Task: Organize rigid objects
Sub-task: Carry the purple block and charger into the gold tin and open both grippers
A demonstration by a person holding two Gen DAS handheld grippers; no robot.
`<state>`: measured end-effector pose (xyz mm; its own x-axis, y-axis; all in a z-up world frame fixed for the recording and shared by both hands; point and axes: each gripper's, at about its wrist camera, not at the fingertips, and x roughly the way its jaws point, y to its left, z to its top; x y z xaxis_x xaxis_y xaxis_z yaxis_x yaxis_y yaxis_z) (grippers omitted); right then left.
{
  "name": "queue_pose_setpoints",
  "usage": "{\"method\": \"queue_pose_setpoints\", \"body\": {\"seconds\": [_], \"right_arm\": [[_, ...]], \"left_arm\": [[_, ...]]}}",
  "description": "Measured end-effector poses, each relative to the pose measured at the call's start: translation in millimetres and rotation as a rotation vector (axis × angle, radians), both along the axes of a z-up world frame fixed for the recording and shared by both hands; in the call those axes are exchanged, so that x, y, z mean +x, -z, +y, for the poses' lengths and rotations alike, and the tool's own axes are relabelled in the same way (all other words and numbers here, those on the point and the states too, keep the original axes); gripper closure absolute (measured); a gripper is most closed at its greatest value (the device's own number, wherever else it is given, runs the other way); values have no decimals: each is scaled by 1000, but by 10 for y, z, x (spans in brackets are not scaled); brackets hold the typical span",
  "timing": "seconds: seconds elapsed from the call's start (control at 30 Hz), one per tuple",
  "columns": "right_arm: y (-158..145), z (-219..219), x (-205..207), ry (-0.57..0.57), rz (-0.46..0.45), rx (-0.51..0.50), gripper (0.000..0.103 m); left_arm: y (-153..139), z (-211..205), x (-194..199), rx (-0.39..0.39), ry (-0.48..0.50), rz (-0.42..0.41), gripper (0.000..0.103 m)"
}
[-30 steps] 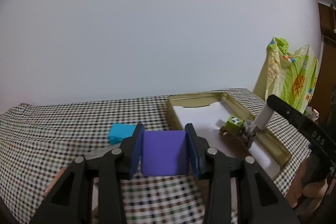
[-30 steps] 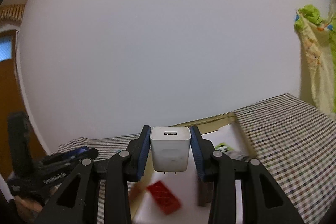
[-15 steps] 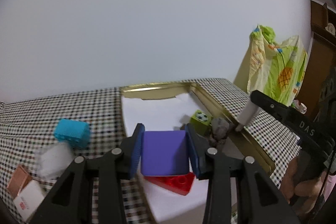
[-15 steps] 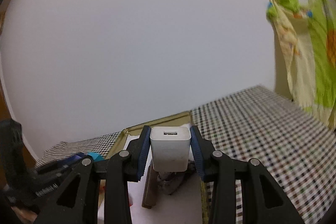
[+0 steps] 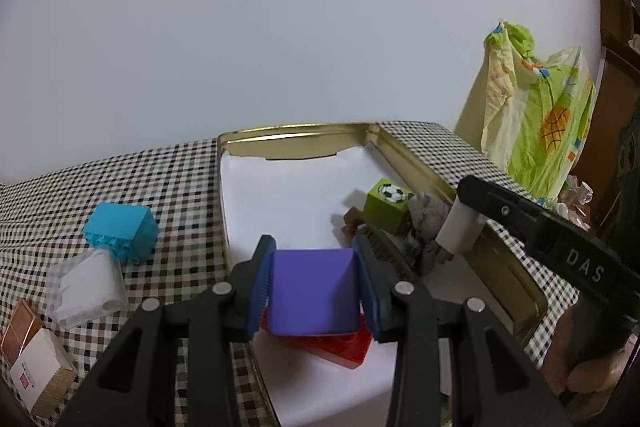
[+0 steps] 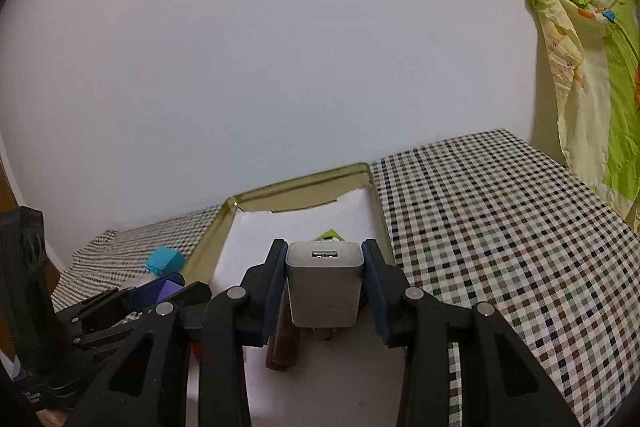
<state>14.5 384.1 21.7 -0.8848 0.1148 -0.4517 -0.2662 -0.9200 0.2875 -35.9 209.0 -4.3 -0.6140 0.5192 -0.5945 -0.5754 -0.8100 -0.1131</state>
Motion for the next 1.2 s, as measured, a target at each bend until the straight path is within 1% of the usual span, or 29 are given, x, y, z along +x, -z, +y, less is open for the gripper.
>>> {"method": "queue_pose_setpoints", "body": {"seconds": [0.1,0.3,0.43,0.67,0.8,0.9,1.0,1.13,1.2], "right_arm": [[48,-18,-30,-7,-18,-8,62],[74,-82,-50,-10,-20,10,62],[112,-117,-84,-15,-27,9,62],[136,-131,-98,-16,-29,15,62],[135,-163,-94,-14,-32,35,62],[127,-205,-96,-37,-28,38,62],[166,-240,-144,-77,-49,-3,62],[184,-313,-183,-90,-64,20,62],[199,-316,-199,-92,-70,16,62]], "left_arm": [[6,-6,2,-5,-3,1,64],[20,9,-5,-26,-16,12,64],[56,21,-18,-32,-17,-2,64],[83,13,-33,-47,-26,-1,64],[82,2,-27,-51,-29,-1,64],[81,-1,-16,-56,-27,2,64],[79,-20,-16,-58,-31,3,64],[73,-22,-4,-66,-38,9,64],[71,-24,2,-68,-38,11,64]]}}
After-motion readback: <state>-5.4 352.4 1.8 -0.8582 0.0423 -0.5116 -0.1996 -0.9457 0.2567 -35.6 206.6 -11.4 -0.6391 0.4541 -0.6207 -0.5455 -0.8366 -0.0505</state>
